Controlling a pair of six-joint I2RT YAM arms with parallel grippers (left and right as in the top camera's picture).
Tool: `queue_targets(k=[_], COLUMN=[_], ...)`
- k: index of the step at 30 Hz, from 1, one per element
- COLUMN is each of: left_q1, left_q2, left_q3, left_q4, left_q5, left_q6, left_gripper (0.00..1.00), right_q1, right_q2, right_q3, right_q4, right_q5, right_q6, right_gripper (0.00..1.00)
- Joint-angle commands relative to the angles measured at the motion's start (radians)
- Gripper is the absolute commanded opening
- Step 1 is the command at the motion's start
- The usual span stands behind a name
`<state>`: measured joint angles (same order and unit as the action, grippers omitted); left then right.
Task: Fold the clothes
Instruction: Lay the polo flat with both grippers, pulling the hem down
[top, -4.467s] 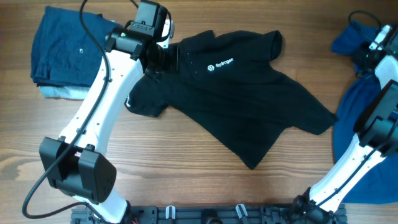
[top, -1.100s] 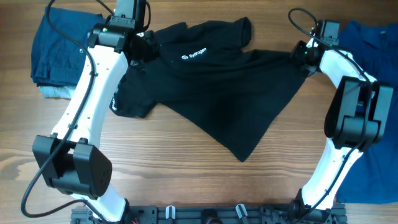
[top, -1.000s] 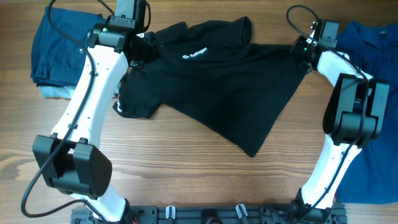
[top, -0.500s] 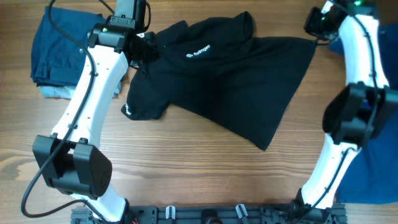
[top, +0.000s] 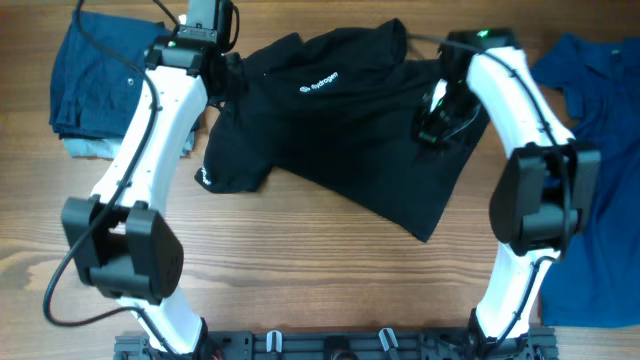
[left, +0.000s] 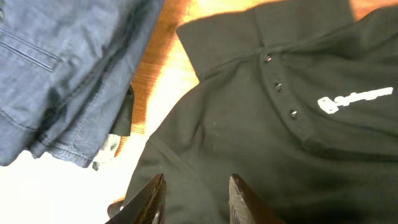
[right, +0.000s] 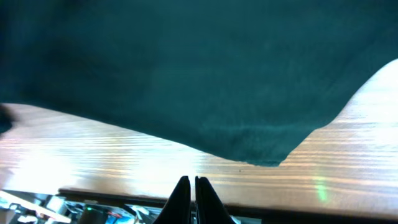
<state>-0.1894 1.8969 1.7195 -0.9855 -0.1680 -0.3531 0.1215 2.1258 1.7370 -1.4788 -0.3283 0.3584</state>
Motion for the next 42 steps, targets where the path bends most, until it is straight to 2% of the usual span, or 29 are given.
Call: queue_targets(k=[1, 7, 9, 12, 17, 20, 24, 27, 29, 31, 33, 35, 36, 38, 39, 42], left_q1=[0.005, 0.016, 0.023, 0.031, 0.031, 0.031, 0.031, 0.030, 0.030, 0.030, 0.030, 0.031, 0.031, 0.031, 0.031, 0.031], left_q2=[0.057, 0.089, 0.089, 0.089, 0.089, 0.089, 0.089, 0.089, 0.089, 0.089, 0.089, 0.089, 0.089, 0.089, 0.089, 0.089], left_q3=[-0.005, -0.005, -0.005, -0.005, -0.005, -0.005, -0.005, -0.008, -0.078, -0.192, -0.300, -0.416, -0.455, -0.499, -0.517, -0.555], left_q4=[0.002, 0.005, 0.005, 0.005, 0.004, 0.004, -0.034, -0.158, -0.233, -0.190, -0.108, -0.027, -0.003, 0.014, 0.014, -0.006], left_q5=[-0.016, -0.016, -0.016, -0.016, 0.003, 0.018, 0.109, 0.198, 0.199, 0.201, 0.202, 0.201, 0.201, 0.201, 0.202, 0.209], left_q6=[0.009, 0.009, 0.009, 0.009, 0.009, 0.008, 0.008, 0.005, 0.005, 0.010, 0.010, 0.011, 0.014, 0.014, 0.013, -0.003], left_gripper=[0.33, 0.34, 0.34, 0.34, 0.34, 0.34, 0.34, 0.34, 0.31, 0.31, 0.36, 0.45, 0.51, 0.56, 0.54, 0.24], right_q1=[0.046, 0.047, 0.036, -0.041, -0.298, -0.419, -0.437, -0.437, -0.437, -0.437, -0.437, -0.437, -0.437, -0.437, -0.437, -0.437], right_q2=[0.008, 0.008, 0.008, 0.009, 0.009, 0.009, 0.008, 0.008, 0.008, 0.008, 0.008, 0.008, 0.008, 0.008, 0.008, 0.008], right_q3=[-0.169, -0.497, -0.599, -0.685, -0.692, -0.689, -0.682, -0.648, -0.645, -0.645, -0.645, -0.645, -0.645, -0.645, -0.645, -0.645], right_q4=[0.118, 0.355, 0.444, 0.452, 0.415, 0.426, 0.426, 0.412, 0.412, 0.417, 0.421, 0.422, 0.425, 0.428, 0.428, 0.428], right_q5=[0.026, 0.162, 0.177, 0.274, 0.420, 0.425, 0.415, 0.409, 0.400, 0.400, 0.400, 0.399, 0.399, 0.399, 0.399, 0.400], right_q6=[0.079, 0.222, 0.229, 0.254, 0.244, 0.220, 0.191, 0.191, 0.187, 0.187, 0.187, 0.187, 0.187, 0.187, 0.187, 0.187], right_gripper=[0.04, 0.04, 0.04, 0.04, 0.04, 0.04, 0.04, 0.04, 0.04, 0.04, 0.04, 0.04, 0.04, 0.04, 0.04, 0.04])
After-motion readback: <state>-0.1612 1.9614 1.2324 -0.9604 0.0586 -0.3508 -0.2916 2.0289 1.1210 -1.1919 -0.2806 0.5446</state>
